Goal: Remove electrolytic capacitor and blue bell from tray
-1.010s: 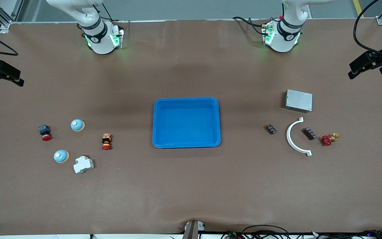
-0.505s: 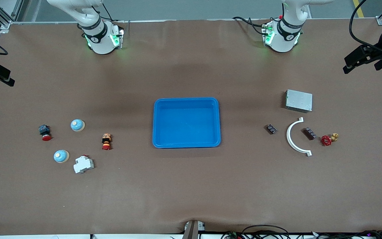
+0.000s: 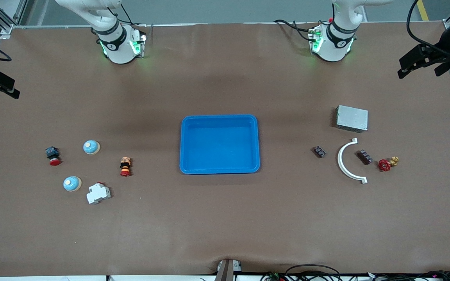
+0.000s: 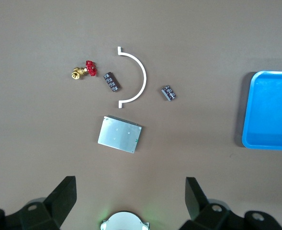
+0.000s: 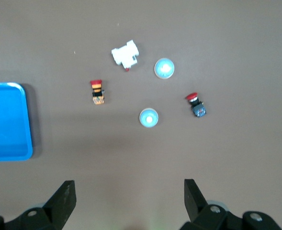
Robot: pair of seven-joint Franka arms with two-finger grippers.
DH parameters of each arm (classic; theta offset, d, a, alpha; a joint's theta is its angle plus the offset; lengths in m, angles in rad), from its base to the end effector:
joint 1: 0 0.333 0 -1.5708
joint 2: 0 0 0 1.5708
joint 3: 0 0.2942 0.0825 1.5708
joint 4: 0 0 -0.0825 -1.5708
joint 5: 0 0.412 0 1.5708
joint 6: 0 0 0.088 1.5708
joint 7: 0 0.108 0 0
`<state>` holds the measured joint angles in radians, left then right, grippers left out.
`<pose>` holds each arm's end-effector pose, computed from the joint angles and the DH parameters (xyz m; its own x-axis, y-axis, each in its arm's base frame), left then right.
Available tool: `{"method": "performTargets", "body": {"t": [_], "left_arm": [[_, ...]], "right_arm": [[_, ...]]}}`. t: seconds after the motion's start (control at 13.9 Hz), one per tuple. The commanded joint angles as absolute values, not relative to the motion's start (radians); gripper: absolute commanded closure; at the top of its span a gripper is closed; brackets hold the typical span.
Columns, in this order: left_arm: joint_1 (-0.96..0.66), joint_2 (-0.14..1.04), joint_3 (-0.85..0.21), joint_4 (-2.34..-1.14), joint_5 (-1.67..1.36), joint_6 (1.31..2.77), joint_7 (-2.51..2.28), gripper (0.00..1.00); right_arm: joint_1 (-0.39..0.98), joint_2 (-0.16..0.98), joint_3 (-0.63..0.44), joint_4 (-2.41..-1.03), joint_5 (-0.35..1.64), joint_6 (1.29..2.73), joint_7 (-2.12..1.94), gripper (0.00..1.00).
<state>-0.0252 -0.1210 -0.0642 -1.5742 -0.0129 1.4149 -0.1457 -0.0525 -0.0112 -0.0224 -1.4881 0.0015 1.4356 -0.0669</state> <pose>0.5273 -0.0511 0.6538 0.9977 0.0551 -0.0389 0.0551 -0.9985 -0.0006 0.5635 -0.0422 0.6373 0.9991 -0.0077 -0.0411 -0.0079 -1.0000 -0.0045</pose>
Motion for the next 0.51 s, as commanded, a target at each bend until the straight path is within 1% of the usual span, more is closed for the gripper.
{"method": "performTargets", "body": {"t": [0.0, 0.22, 0.43], "left_arm": [[-0.014, -0.143, -0.063, -1.586, -0.025, 1.390, -0.147, 0.00], [-0.012, -0.135, -0.054, -1.572, -0.020, 1.391, -0.132, 0.00], [-0.014, -0.104, -0.055, -1.517, 0.020, 1.391, -0.135, 0.00]], "right_arm": [[-0.057, 0.008, -0.020, -1.467, 0.012, 1.405, -0.064, 0.00], [-0.064, 0.014, -0.021, -1.459, 0.011, 1.417, -0.064, 0.00], [-0.060, 0.014, -0.021, -1.459, 0.012, 1.408, -0.063, 0.00]]}}
